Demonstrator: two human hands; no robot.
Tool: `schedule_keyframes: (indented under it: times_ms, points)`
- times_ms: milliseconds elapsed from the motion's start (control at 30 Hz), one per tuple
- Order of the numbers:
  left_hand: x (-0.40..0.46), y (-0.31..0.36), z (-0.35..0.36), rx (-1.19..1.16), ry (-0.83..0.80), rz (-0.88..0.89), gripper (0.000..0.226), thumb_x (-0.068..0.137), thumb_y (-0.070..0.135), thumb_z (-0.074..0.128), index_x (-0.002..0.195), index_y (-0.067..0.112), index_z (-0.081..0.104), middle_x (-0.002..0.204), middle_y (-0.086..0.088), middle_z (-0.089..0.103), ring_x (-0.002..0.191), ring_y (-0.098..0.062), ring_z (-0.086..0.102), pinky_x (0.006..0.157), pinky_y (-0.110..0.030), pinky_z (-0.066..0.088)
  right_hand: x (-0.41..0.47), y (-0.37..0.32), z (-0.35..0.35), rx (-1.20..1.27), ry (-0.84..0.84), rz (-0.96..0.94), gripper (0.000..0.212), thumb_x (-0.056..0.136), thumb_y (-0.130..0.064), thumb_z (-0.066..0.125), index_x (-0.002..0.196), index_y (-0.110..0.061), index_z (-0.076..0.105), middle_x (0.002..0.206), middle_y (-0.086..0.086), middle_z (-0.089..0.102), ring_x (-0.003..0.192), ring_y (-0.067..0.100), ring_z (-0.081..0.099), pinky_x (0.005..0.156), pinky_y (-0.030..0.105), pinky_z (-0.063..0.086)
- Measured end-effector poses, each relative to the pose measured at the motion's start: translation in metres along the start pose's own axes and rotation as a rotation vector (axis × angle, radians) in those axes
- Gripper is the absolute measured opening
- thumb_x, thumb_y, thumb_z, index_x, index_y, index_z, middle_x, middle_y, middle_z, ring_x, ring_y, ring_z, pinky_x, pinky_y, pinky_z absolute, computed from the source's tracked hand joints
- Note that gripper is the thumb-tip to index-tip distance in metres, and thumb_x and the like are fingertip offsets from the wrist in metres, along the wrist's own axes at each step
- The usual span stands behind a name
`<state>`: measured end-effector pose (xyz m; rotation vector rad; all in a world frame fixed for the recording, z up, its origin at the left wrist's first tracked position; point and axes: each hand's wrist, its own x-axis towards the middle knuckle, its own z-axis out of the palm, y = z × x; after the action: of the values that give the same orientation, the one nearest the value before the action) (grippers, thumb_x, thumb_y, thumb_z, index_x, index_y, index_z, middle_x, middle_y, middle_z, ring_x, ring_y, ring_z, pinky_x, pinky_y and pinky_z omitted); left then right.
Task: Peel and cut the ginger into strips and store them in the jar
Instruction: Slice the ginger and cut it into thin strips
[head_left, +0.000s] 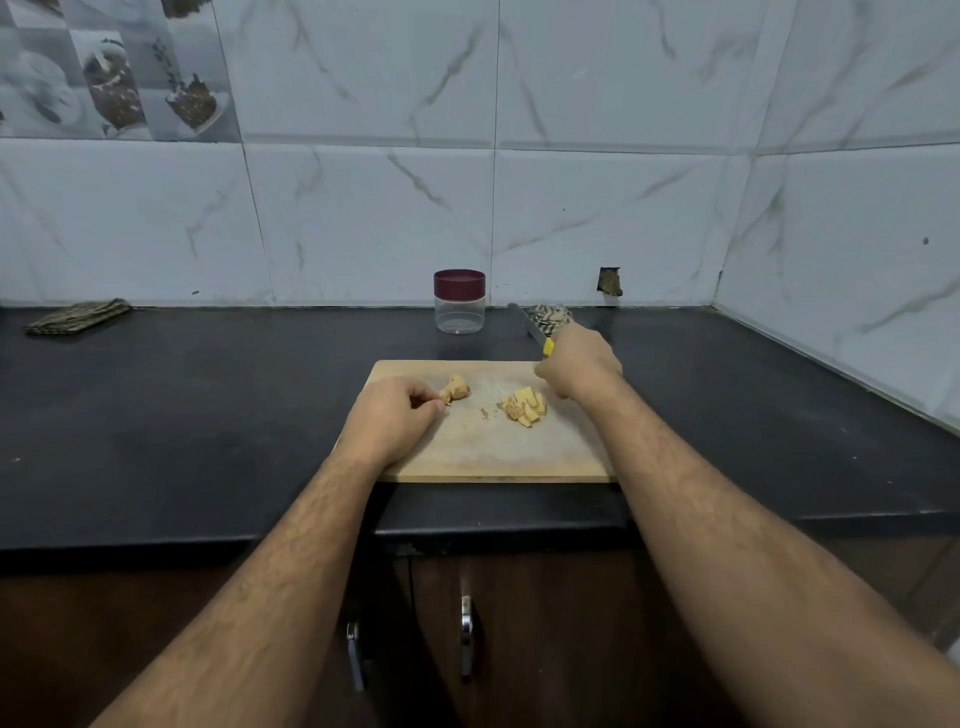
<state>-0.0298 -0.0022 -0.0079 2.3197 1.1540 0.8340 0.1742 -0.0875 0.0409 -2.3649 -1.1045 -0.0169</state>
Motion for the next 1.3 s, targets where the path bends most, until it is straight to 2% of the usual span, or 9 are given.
schedule_keyframes:
  times_ms: [100, 233, 367, 500, 667, 800, 967, 1100, 1300]
  points:
    - [-0.001, 0.001, -0.001, 0.011, 0.006, 0.007, 0.014, 0.091, 0.035, 0.064, 0.094, 0.029, 0.076, 0.089, 0.012, 0.069, 0.089, -0.009, 0.06, 0.076, -0.029, 0.049, -0.012, 0.007, 0.002, 0.013, -0.069, -0.017, 0.004, 0.084, -0.011, 0.06, 0.082, -0.01, 0.064, 0.074, 0.006, 0.068, 0.071, 0.024, 0.069, 0.067, 0.039, 0.061]
    - [-0.005, 0.005, -0.003, 0.029, 0.024, 0.023, 0.013, 0.091, 0.035, 0.065, 0.096, 0.032, 0.075, 0.096, 0.015, 0.07, 0.092, -0.008, 0.06, 0.085, -0.032, 0.052, -0.021, 0.022, 0.007, 0.051, -0.084, 0.013, 0.01, 0.087, -0.021, 0.062, 0.09, -0.012, 0.062, 0.082, 0.005, 0.068, 0.076, 0.024, 0.068, 0.066, 0.038, 0.059]
    - [-0.006, 0.025, 0.004, 0.062, -0.007, 0.105, 0.017, 0.091, 0.03, 0.066, 0.101, 0.022, 0.077, 0.102, 0.009, 0.072, 0.094, -0.01, 0.063, 0.084, -0.027, 0.049, -0.022, 0.024, 0.007, 0.15, -0.132, 0.035, 0.01, 0.088, -0.018, 0.062, 0.092, -0.009, 0.061, 0.081, 0.009, 0.072, 0.064, 0.023, 0.067, 0.066, 0.038, 0.06]
    - [0.001, 0.056, 0.026, 0.132, -0.141, 0.089, 0.048, 0.083, 0.047, 0.072, 0.12, 0.017, 0.068, 0.114, 0.0, 0.07, 0.107, -0.018, 0.062, 0.091, -0.031, 0.049, -0.023, 0.021, 0.011, 0.14, -0.124, 0.062, 0.008, 0.086, -0.012, 0.058, 0.085, -0.006, 0.063, 0.067, 0.008, 0.069, 0.054, 0.023, 0.061, 0.06, 0.035, 0.057]
    - [0.012, 0.07, 0.04, 0.331, -0.193, 0.074, 0.05, 0.076, 0.063, 0.07, 0.094, 0.017, 0.068, 0.093, -0.001, 0.069, 0.088, -0.022, 0.061, 0.076, -0.033, 0.05, -0.021, 0.017, 0.014, 0.107, -0.116, 0.088, 0.007, 0.081, -0.007, 0.056, 0.08, -0.006, 0.063, 0.06, 0.006, 0.065, 0.049, 0.021, 0.058, 0.056, 0.033, 0.056]
    - [0.02, 0.06, 0.041, 0.298, -0.204, 0.106, 0.045, 0.079, 0.058, 0.07, 0.096, 0.016, 0.072, 0.092, -0.001, 0.071, 0.088, -0.021, 0.062, 0.077, -0.036, 0.052, -0.015, 0.013, 0.019, 0.112, -0.108, 0.098, 0.004, 0.082, -0.008, 0.061, 0.08, -0.007, 0.064, 0.066, 0.006, 0.068, 0.057, 0.022, 0.061, 0.06, 0.034, 0.057]
    - [0.026, 0.054, 0.041, 0.265, -0.208, 0.121, 0.036, 0.082, 0.051, 0.071, 0.079, 0.017, 0.06, 0.091, -0.009, 0.068, 0.089, -0.027, 0.06, 0.061, -0.031, 0.034, -0.011, 0.003, 0.027, 0.119, -0.1, 0.098, 0.008, 0.08, -0.007, 0.059, 0.074, -0.011, 0.061, 0.075, 0.007, 0.07, 0.071, 0.026, 0.067, 0.054, 0.028, 0.051]
    - [0.031, 0.052, 0.038, 0.237, -0.198, 0.137, 0.044, 0.081, 0.052, 0.072, 0.11, 0.019, 0.068, 0.104, 0.001, 0.069, 0.097, -0.02, 0.06, 0.072, -0.03, 0.042, -0.011, 0.0, 0.028, 0.132, -0.093, 0.101, 0.006, 0.08, -0.008, 0.058, 0.078, -0.012, 0.062, 0.076, 0.006, 0.07, 0.075, 0.026, 0.069, 0.057, 0.03, 0.053]
    - [0.027, 0.049, 0.037, 0.207, -0.15, 0.157, 0.039, 0.082, 0.046, 0.074, 0.112, 0.021, 0.071, 0.107, 0.002, 0.07, 0.1, -0.017, 0.061, 0.078, -0.029, 0.047, -0.014, 0.007, 0.028, 0.174, -0.097, 0.086, 0.005, 0.085, -0.012, 0.059, 0.085, -0.011, 0.064, 0.055, 0.0, 0.068, 0.055, 0.015, 0.062, 0.059, 0.03, 0.053]
